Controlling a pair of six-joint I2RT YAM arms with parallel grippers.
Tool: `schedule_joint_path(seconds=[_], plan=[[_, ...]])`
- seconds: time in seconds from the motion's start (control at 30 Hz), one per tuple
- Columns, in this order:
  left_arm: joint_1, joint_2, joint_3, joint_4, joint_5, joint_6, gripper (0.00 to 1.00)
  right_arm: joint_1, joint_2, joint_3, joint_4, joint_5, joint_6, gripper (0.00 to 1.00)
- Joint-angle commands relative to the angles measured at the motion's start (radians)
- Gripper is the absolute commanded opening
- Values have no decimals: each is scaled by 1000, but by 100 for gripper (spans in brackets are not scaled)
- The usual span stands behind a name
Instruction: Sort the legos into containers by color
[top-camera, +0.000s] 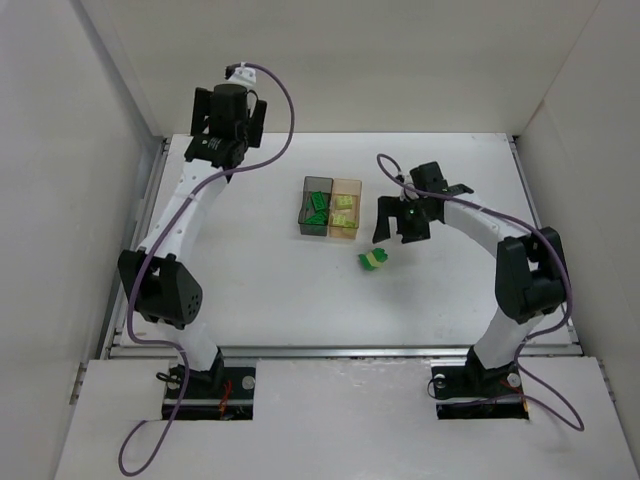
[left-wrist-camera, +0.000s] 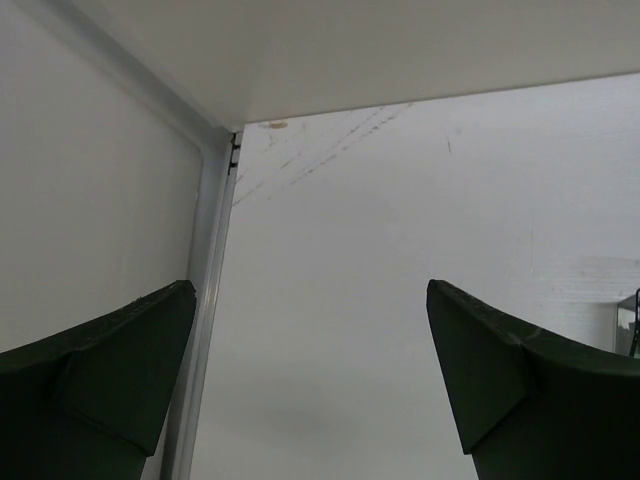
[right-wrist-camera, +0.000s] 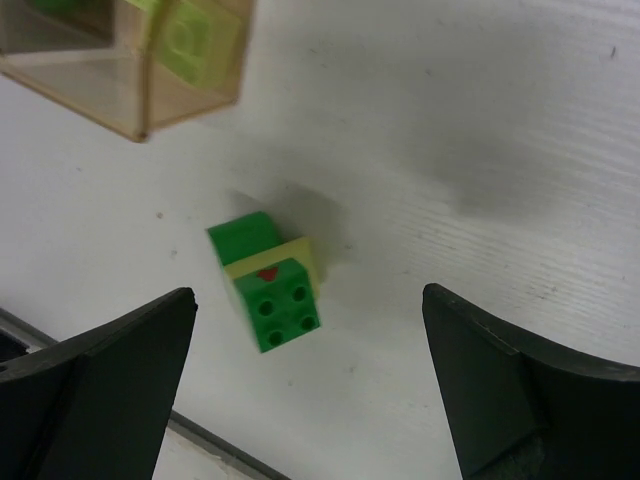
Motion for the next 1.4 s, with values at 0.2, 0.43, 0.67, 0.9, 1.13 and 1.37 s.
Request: schedule_joint_path(seconds=[0.2,0.43,0.67,0.9,1.13,1.37], plan=[[-102,7,-75,-69,-56,-34,100,-86,25,-127,163,-302,-60,100],[-145,7,-84,-78,-56,-63,100,-86,55,-149,194,-371,-82,96],[-145,7,-93,-78,-65,-72,100,-86,64,-181,206,-371,-82,90],[-145,7,-93,-87,-63,-72,100,-57,86,-199,237,-371,-62,70],[-172,7,-104,-96,-54,-72,100,-57,86,-199,248,-405,-63,28],[-229,16,-104,-182,140,9,90,-57,32,-180,213,-417,-63,0]])
